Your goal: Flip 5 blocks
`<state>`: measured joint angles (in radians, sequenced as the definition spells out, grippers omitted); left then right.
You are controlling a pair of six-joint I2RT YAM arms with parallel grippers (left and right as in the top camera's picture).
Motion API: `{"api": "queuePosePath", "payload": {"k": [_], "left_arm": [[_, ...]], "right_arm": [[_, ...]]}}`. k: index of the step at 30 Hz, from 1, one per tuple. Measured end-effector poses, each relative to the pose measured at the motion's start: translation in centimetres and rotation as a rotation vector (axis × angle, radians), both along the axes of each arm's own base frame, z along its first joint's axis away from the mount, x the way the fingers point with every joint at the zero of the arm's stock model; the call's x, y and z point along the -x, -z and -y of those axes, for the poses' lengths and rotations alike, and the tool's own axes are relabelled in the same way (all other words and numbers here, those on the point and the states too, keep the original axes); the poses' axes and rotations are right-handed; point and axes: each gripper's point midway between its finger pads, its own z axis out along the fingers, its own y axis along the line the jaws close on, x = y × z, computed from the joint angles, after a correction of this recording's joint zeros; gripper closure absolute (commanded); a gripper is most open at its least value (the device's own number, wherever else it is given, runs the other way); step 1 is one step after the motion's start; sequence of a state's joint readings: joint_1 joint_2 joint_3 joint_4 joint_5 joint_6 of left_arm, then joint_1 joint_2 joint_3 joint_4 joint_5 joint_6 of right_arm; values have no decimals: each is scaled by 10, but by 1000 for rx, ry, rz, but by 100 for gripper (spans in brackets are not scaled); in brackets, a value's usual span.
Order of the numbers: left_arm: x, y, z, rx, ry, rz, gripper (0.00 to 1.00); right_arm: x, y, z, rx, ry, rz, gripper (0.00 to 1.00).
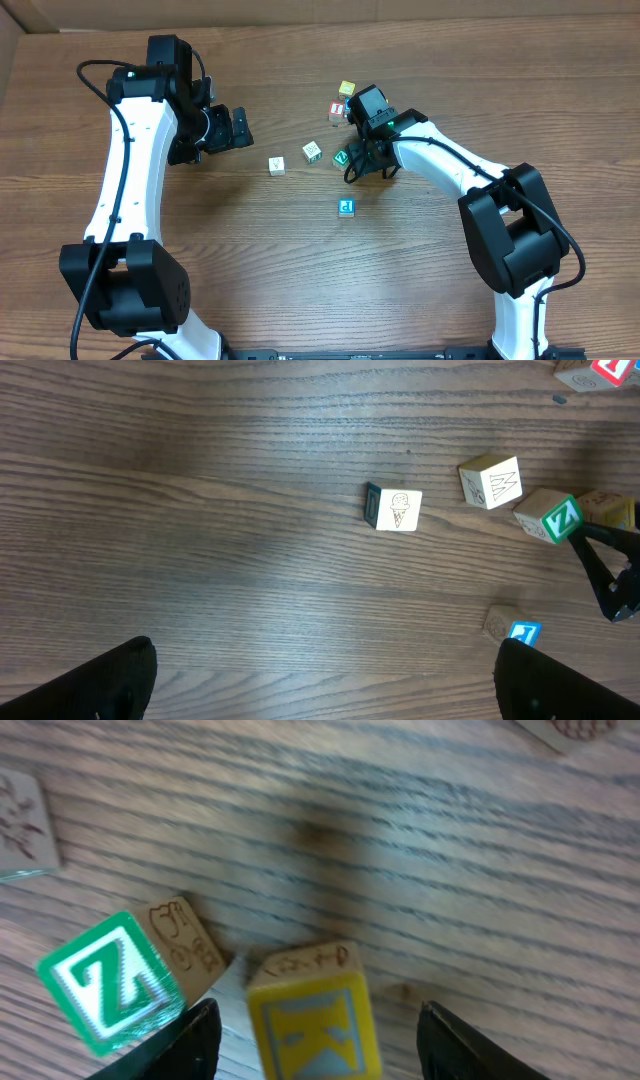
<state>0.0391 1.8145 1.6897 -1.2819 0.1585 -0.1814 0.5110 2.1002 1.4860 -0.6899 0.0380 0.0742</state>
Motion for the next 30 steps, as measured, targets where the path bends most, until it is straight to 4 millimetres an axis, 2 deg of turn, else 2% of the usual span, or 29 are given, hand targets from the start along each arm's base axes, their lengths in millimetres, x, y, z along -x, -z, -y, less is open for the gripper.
{"api": "queuePosePath", "payload": {"k": [11,17,30], "left_arm": [[0,0,0,0,0,0,0],[0,0,0,0,0,0,0],[0,0,0,0,0,0,0]], "right_arm": [[-6,-4,-10,-51,-12,23,36],[-2,-2,-8,-40,-10,5,47],[-11,-4,-3,-10,5,48,54]]}}
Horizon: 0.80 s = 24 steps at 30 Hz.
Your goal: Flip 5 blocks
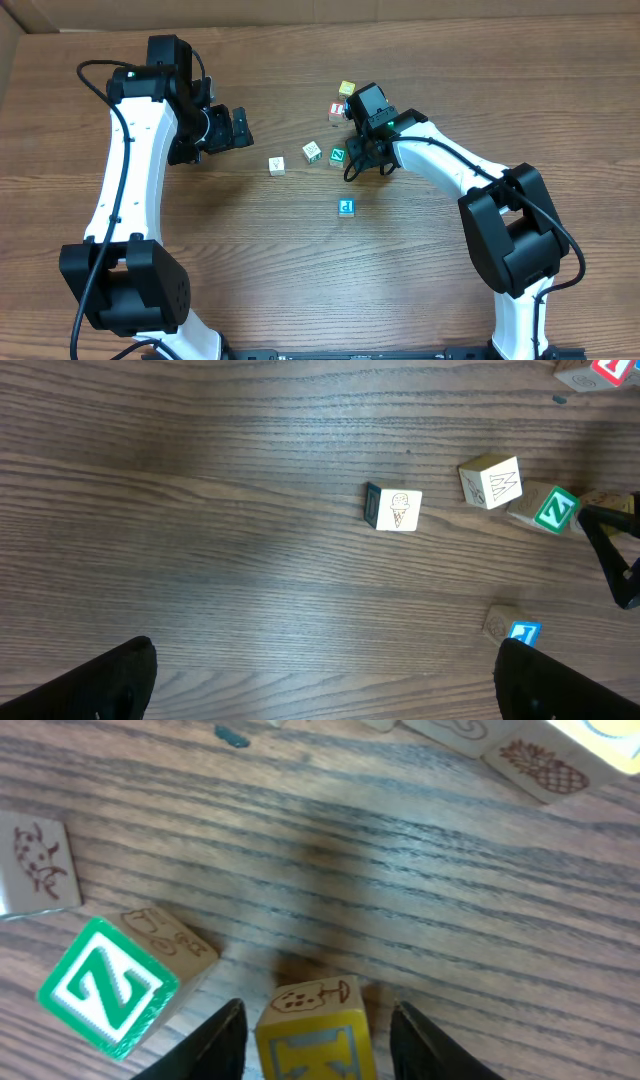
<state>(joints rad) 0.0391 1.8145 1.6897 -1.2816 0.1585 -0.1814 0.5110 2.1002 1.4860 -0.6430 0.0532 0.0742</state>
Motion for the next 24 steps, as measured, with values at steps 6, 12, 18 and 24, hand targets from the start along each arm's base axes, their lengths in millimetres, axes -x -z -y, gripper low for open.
{"api": "queuePosePath", "payload": {"k": [6,12,18,24], "left_arm": [[0,0,0,0,0,0,0],[0,0,0,0,0,0,0],[0,0,0,0,0,0,0],[0,0,0,0,0,0,0]], "right_arm": [[0,0,1,7,2,2,61],[3,2,4,19,4,-12,69],[13,1,10,39,25,-58,69],[32,-11,15,24,83,-127,69]]}}
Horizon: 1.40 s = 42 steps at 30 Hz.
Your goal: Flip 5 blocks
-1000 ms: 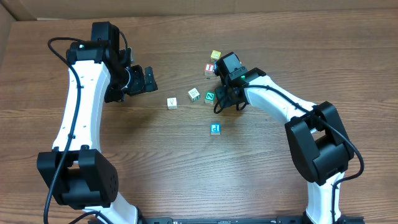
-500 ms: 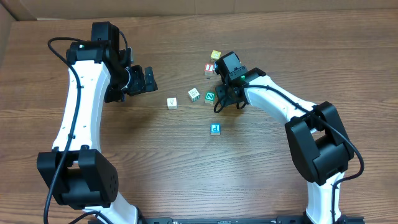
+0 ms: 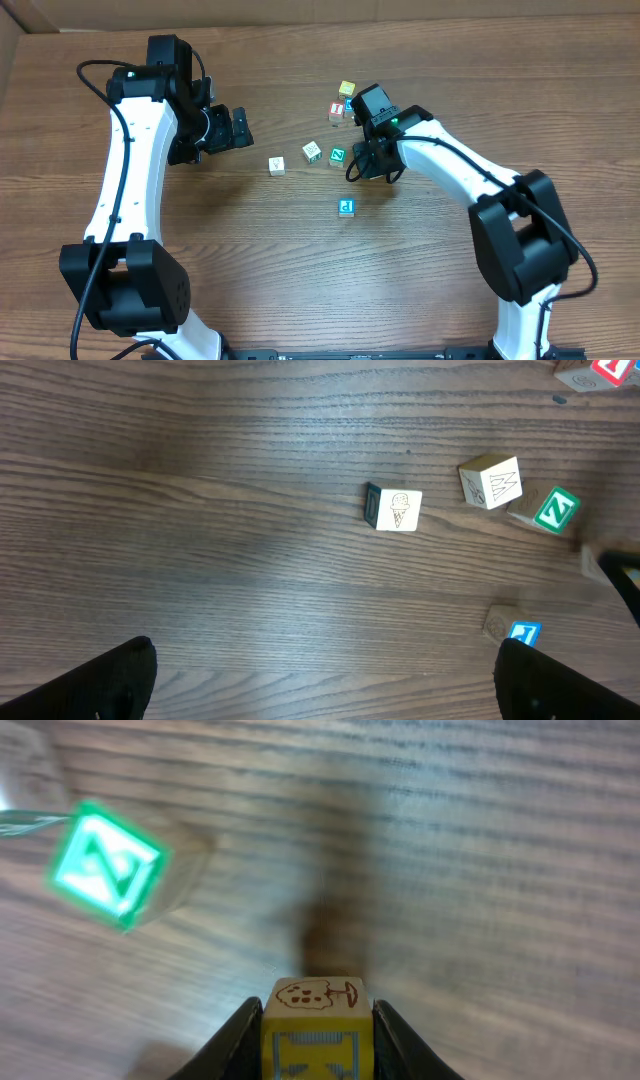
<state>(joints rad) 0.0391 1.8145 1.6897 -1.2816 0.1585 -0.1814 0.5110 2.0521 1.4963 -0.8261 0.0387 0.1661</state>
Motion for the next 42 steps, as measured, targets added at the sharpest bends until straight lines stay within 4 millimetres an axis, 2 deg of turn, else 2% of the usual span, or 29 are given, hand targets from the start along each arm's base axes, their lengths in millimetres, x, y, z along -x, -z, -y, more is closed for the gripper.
{"api": "queuePosePath", "payload": {"k": [4,7,12,18,30,34,42], "left_arm": [[0,0,0,0,0,0,0],[0,0,0,0,0,0,0],[0,0,0,0,0,0,0],[0,0,0,0,0,0,0],[0,0,0,0,0,0,0],[0,0,0,0,0,0,0],[0,0,0,0,0,0,0]], "right_arm": [[17,-24,-3,-66,61,-47,69],[26,-30,-3,-88,110,-86,69],[38,-24,-1,-97,193,-140,69],[54,-7,4,-76,226,-190,69],[72,5,-12,-77,221,-205,68],[75,9,-10,-72,238,-214,56],[74,9,-12,-80,238,-211,42]]}}
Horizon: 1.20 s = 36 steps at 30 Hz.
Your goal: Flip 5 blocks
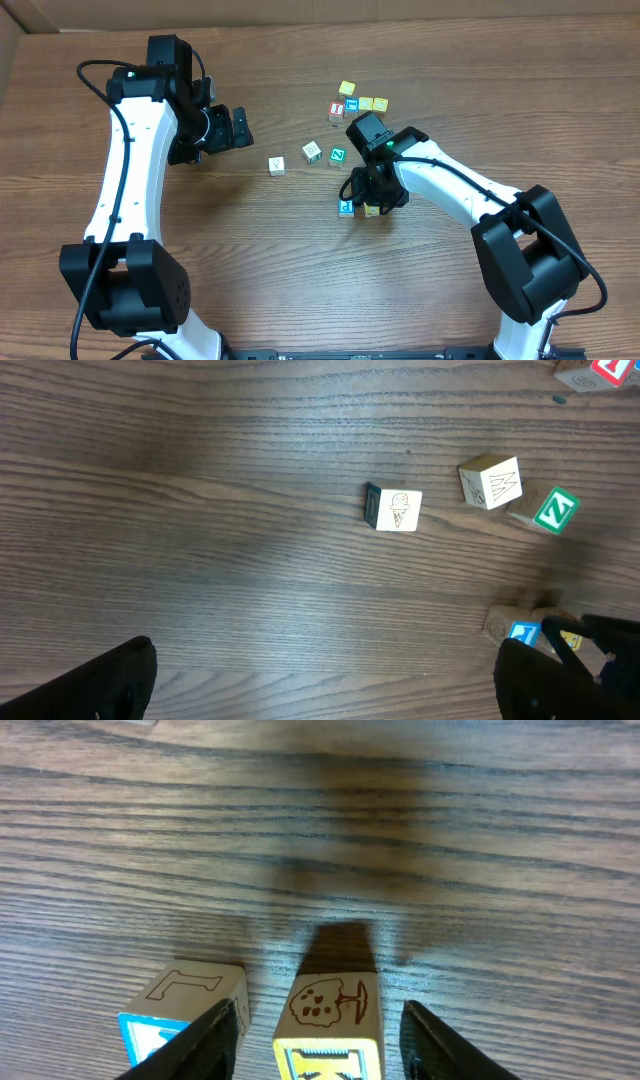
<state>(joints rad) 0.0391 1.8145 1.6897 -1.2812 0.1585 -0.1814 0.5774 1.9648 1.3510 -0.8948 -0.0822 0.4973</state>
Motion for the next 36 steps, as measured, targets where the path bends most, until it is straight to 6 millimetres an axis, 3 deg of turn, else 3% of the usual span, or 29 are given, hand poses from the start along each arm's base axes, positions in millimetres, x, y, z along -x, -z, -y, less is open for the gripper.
{"api": "queuePosePath", "payload": {"k": [7,10,11,14,15,19,24,36], "left_arm": [[0,0,0,0,0,0,0],[0,0,0,0,0,1,0],[0,0,0,0,0,1,0],[-1,0,0,0,0,2,0],[-1,0,0,0,0,2,0],[-1,0,0,0,0,2,0],[-1,0,0,0,0,2,0],[-1,0,0,0,0,2,0]], "right_arm": [[-7,-19,-6,-32,6,-6,39],[-13,-29,1,-43,32,0,46],[-14,-32,5,-42,40,-2,50],[-14,-37,26,-31,94,-30,92],[-15,-38,32,-26,106,-37,96],[-18,-34,50,-18,153,-54,96],[1,-17,51,4,138,-100,96],[20,2,24,-77,79,-127,96]]}}
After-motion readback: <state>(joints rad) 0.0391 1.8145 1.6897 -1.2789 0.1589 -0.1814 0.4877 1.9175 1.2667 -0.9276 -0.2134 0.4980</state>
